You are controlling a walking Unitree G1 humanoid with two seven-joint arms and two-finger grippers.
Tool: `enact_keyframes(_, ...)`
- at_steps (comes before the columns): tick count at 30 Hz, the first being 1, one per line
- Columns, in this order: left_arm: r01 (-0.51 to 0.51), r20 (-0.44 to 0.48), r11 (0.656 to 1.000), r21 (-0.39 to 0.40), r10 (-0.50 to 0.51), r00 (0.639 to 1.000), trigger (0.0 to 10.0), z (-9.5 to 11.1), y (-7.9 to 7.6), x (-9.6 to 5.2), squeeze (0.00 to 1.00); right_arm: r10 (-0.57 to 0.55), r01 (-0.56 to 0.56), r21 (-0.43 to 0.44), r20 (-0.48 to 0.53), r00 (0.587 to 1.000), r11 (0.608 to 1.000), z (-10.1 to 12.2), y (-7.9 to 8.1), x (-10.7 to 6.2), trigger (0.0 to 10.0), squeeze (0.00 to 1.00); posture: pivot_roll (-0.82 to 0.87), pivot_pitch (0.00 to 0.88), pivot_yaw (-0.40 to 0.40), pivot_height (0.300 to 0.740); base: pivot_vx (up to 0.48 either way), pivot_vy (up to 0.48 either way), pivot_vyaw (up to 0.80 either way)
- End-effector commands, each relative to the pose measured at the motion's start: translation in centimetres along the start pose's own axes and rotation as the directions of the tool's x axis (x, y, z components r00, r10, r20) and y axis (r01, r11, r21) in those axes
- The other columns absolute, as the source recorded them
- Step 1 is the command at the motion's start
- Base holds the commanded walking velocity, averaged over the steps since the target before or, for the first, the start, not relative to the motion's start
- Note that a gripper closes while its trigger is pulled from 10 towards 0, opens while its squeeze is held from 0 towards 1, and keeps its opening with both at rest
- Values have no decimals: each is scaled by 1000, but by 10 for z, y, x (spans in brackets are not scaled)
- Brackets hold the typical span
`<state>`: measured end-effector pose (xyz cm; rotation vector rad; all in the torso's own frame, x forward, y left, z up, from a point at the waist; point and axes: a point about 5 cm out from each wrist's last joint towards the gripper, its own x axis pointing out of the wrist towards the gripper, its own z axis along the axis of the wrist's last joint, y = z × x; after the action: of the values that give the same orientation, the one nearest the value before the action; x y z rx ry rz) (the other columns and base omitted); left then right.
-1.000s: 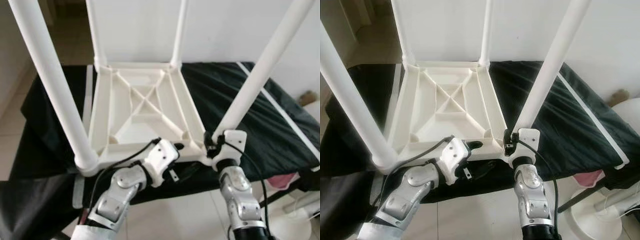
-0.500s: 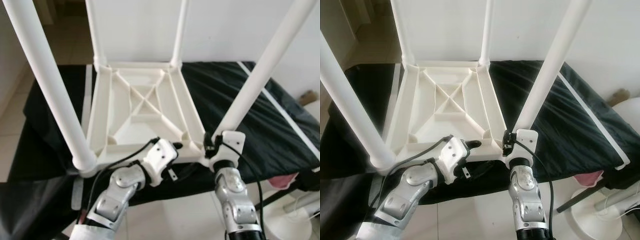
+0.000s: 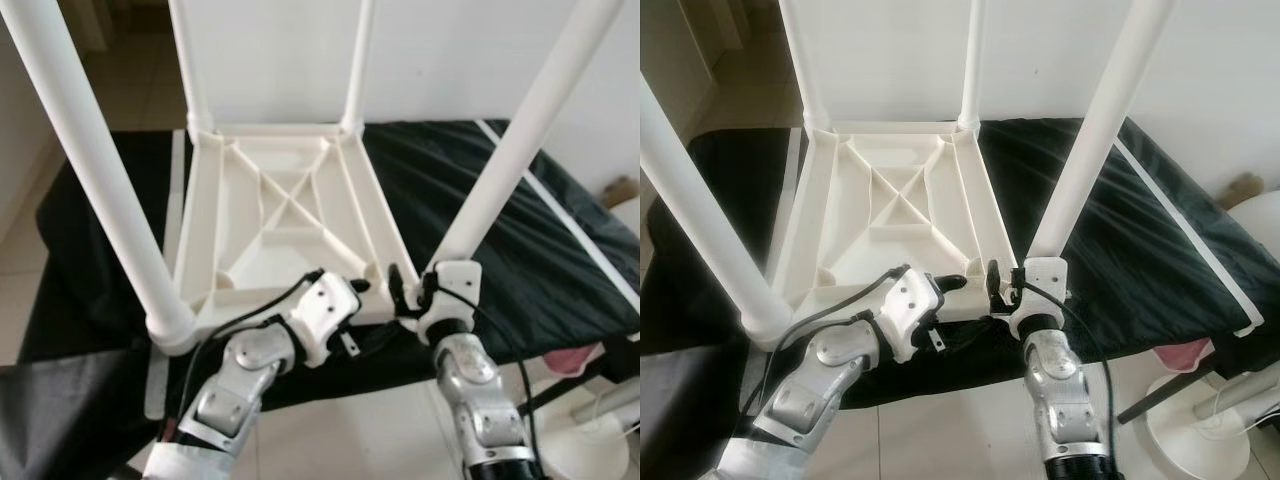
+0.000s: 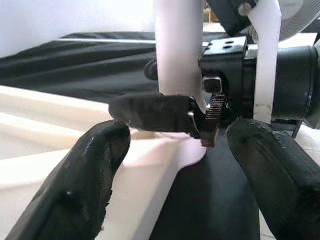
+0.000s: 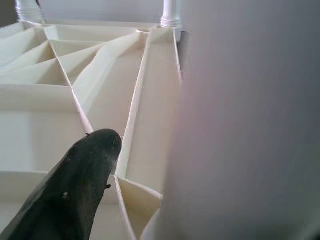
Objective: Building children table
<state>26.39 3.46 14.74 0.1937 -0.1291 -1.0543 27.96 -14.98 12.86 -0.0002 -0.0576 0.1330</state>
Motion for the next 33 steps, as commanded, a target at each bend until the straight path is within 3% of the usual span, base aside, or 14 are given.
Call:
enact_keyframes(1,-39,-4,999,6,39,999,10000,-1,2,3,0,91,-91,39,3,996,995,3,-4,-1,10000,957,-3,24,-68,740,0,0,0)
enact_keyframes(5,-39,-3,999,7,39,999,10000,-1,2,3,0,127,-127,43,4,992,991,4,-7,-1,10000,957,-3,24,-68,740,0,0,0)
enact_keyframes(6,-42,-3,999,8,42,999,10000,-1,2,2,0,178,-179,29,11,984,983,7,-10,-2,10000,0,-1,26,-68,740,0,0,0)
enact_keyframes(16,-45,-1,999,6,45,999,10000,1,2,2,0,347,-348,-32,-19,938,937,9,-30,1,10000,0,1,28,-65,740,0,0,0)
enact_keyframes(28,-39,3,999,10,39,999,10000,2,4,1,0,532,-540,-71,-104,840,839,5,-29,0,10000,0,1,28,-59,740,0,0,0)
enact_keyframes(29,-40,2,999,10,40,999,10000,3,3,1,0,545,-553,-68,-108,832,830,4,-30,0,3725,0,3,33,-62,740,0,0,0)
enact_keyframes(30,-41,2,999,10,41,999,10000,3,3,1,0,548,-556,-69,-109,829,828,4,-30,0,0,0,3,33,-62,740,0,0,0)
enact_keyframes(33,-43,4,999,8,43,999,10000,3,3,1,0,559,-567,-64,-116,821,821,3,-31,0,0,0,4,35,-66,740,0,0,0)
